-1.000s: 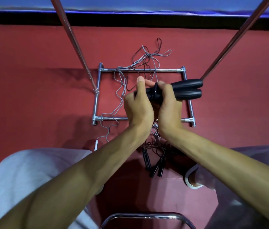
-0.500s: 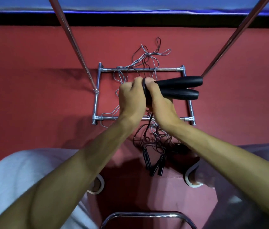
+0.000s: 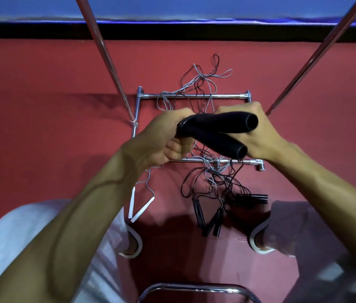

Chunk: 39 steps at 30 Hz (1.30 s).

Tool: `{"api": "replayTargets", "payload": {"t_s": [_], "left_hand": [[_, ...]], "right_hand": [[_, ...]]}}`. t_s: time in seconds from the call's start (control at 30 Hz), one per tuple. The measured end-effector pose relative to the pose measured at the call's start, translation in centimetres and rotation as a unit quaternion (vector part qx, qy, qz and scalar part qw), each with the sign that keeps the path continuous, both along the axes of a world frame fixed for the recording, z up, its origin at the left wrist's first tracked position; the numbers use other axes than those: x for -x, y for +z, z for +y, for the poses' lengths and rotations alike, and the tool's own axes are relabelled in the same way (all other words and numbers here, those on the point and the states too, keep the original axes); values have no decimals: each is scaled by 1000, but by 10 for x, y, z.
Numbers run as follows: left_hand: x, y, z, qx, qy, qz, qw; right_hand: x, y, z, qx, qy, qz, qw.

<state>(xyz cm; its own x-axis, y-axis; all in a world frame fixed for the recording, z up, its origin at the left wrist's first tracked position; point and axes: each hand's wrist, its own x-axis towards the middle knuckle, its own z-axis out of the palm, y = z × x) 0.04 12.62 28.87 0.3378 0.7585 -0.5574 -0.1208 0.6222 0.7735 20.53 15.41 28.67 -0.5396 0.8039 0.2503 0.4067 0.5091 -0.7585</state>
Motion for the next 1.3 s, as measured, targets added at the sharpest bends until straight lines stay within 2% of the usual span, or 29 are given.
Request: {"api": "replayTargets", "payload": {"t_s": [0.13,0.23,0.33,0.43,0.53,0.57,0.63,0.73,0.8,0.87,0.93,0.97,1.0,1.03,1.07,1.13,1.17,1.2,1.23,1.27,1.3], "left_hand": [[-5,4,-4,4,4,-21,1000],[-5,2,-2,4,30,-42,999],[-5,0,-1,14,38,-77,996],[-4,-3,1,45,49,-125,990],[4,-9,6,112,117,-182,970],[7,-10,7,133,144,-192,961],[10,-13,10,171,187,-205,945],[9,-19,12,227,243,-209,919],[11,-22,13,247,262,-206,910],[12,-23,14,254,274,-187,908],[14,-26,15,256,284,-168,909],[14,-26,15,254,288,-162,909],[16,-26,15,249,292,-157,910],[17,-26,14,245,297,-153,910],[18,-27,14,244,301,-150,910],[18,-27,14,241,318,-146,905],[18,-28,15,244,335,-148,898],[18,-30,16,247,354,-152,889],[19,-31,16,249,370,-151,882],[18,-33,16,245,381,-144,880],[17,-35,16,235,389,-130,881]], "right_hand": [[4,-10,2,-14,21,-25,999],[8,-2,-2,8,49,13,999],[15,-11,0,122,29,69,990],[13,-28,4,327,16,146,934],[17,-36,-1,422,17,203,883],[18,-38,-3,430,10,214,877],[18,-40,-7,395,-4,193,898],[21,-41,-14,294,-25,84,952],[27,-40,-19,288,-41,53,955],[31,-40,-22,391,-65,74,915],[33,-37,-22,521,-88,85,845],[32,-35,-22,552,-89,90,825],[31,-34,-21,557,-80,98,821],[30,-33,-20,531,-64,98,839],[28,-32,-19,473,-47,72,877],[25,-34,-22,271,-29,-75,959],[23,-37,-24,169,-27,-155,973],[22,-41,-25,100,-32,-208,973],[23,-43,-28,73,-45,-227,970],[24,-44,-30,86,-56,-220,970],[26,-43,-33,157,-63,-172,970]]}}
